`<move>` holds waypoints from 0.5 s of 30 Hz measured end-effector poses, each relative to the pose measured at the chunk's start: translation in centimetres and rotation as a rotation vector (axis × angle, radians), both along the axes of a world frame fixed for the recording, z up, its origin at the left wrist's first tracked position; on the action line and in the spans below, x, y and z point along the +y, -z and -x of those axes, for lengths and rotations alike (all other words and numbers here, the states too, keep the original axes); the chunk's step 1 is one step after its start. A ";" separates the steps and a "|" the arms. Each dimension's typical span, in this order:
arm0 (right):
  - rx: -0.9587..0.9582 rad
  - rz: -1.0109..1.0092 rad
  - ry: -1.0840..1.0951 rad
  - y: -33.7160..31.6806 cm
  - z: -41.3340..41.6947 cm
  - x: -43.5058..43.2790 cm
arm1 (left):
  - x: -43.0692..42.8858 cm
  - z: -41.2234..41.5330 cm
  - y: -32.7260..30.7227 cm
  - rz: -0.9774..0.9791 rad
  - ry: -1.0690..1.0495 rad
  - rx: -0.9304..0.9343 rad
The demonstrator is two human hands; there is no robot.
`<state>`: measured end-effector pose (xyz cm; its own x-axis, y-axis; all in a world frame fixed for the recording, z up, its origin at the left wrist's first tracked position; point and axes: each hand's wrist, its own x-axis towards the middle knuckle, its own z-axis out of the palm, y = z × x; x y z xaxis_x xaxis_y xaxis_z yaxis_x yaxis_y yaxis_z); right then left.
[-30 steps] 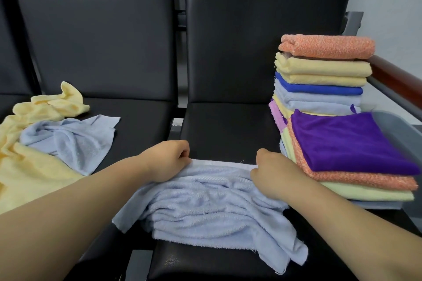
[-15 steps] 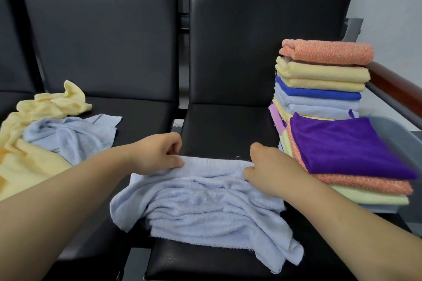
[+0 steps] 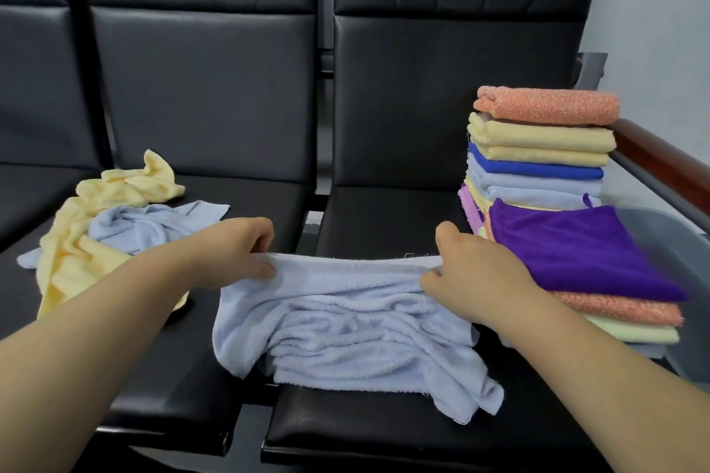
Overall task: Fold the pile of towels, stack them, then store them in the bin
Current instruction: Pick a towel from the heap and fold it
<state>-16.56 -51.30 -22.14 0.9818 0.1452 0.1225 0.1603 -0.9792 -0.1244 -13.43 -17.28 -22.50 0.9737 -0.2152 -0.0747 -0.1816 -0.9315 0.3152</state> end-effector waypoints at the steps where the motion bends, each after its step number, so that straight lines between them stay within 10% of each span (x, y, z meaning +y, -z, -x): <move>1: -0.007 -0.006 0.002 0.0 0.1 0.0 | 0.3 0.2 -0.2 -0.005 -0.013 -0.007; 11: -0.062 0.041 0.016 0.9 -0.5 -0.4 | 1.7 1.3 -1.3 -0.078 -0.140 0.003; 15: -0.039 0.069 0.046 0.2 -0.8 -1.1 | 2.7 1.6 -0.8 0.246 -0.237 0.093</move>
